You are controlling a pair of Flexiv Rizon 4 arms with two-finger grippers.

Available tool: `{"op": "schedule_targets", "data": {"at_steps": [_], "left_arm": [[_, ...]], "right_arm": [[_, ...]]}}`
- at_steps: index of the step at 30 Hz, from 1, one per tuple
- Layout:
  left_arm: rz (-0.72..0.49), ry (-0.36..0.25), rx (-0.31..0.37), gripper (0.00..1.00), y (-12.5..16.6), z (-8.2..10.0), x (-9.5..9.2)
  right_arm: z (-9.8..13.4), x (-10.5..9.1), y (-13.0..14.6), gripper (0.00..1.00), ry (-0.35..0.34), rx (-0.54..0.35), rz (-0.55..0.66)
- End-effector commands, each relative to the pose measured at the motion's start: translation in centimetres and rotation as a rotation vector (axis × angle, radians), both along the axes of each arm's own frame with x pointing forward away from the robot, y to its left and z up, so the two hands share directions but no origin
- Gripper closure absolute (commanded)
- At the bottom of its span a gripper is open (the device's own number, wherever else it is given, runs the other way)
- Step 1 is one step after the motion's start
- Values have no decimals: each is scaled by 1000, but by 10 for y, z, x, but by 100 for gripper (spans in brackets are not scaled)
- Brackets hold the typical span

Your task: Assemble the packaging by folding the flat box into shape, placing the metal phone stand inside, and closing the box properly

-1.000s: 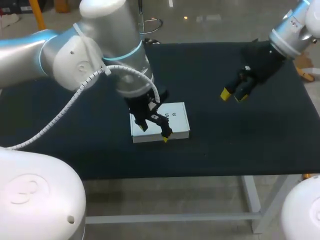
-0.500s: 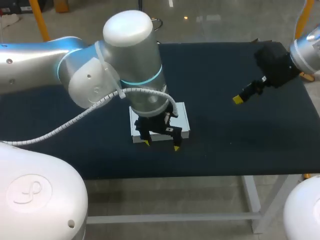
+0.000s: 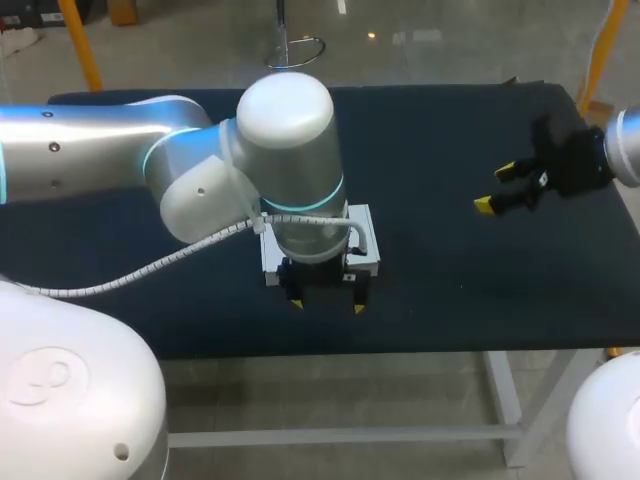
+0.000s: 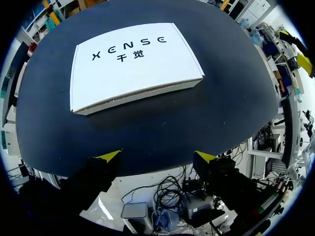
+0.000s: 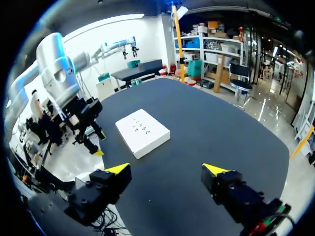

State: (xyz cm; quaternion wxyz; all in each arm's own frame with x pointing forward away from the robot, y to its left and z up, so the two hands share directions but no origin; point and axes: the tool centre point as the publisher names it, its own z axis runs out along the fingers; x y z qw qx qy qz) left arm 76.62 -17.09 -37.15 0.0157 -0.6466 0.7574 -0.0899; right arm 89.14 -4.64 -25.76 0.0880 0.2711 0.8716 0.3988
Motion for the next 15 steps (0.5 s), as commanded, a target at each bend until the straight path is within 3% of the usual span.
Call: {"op": "schedule_targets", "data": {"at_steps": [1, 15], "left_arm": [[10, -1, 14, 0, -5, -6, 5], [112, 14, 40, 0, 2, -19, 37]], "right_arm": [[-10, 4, -3, 0, -174, 140, 43], [-23, 25, 0, 0, -285, 138, 154]]}}
